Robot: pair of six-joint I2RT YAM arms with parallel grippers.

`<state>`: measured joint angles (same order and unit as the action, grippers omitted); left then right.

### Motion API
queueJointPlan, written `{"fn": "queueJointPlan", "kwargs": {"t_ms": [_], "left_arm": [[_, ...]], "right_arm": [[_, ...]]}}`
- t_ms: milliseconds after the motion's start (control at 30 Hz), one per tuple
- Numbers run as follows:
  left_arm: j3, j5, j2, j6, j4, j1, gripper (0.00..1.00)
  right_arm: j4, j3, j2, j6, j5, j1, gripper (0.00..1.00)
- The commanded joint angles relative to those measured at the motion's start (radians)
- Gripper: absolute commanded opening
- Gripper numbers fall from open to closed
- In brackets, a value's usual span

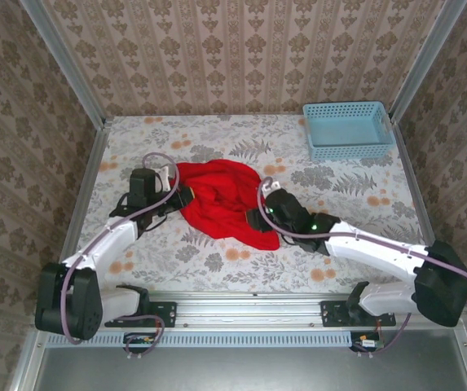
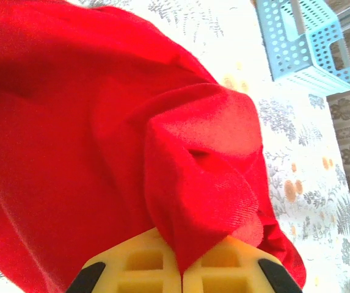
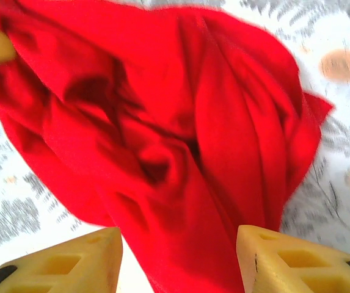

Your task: Fold the inside-out t-shirt

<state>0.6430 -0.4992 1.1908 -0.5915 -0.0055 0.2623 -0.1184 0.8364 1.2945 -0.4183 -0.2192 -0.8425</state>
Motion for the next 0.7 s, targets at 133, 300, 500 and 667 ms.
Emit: {"fn": "queueJointPlan", "kwargs": {"t_ms": [133,300,500,667], "left_arm": [[-0.043,-0.012,-0.110,0.005,0.004,0.011,0.00],[-0.070,-0.004,-0.133,-0.001,0.012,0.026,0.00],[-0.047,0.046,-0.101,0.019,-0.040,0.030,0.00],[0.052,0.100,0.009,0.055,-0.150,0.016,0.00]], "right_arm": [[-0.167,0.242,0.293,-0.037,-0.009,0.005,0.51],[-0.277,0.381,0.478,-0.097,0.018,0.046,0.42],[-0.254,0.379,0.479,-0.066,0.066,0.036,0.07],[-0.276,0.359,0.345,-0.007,-0.015,0.035,0.00]]}}
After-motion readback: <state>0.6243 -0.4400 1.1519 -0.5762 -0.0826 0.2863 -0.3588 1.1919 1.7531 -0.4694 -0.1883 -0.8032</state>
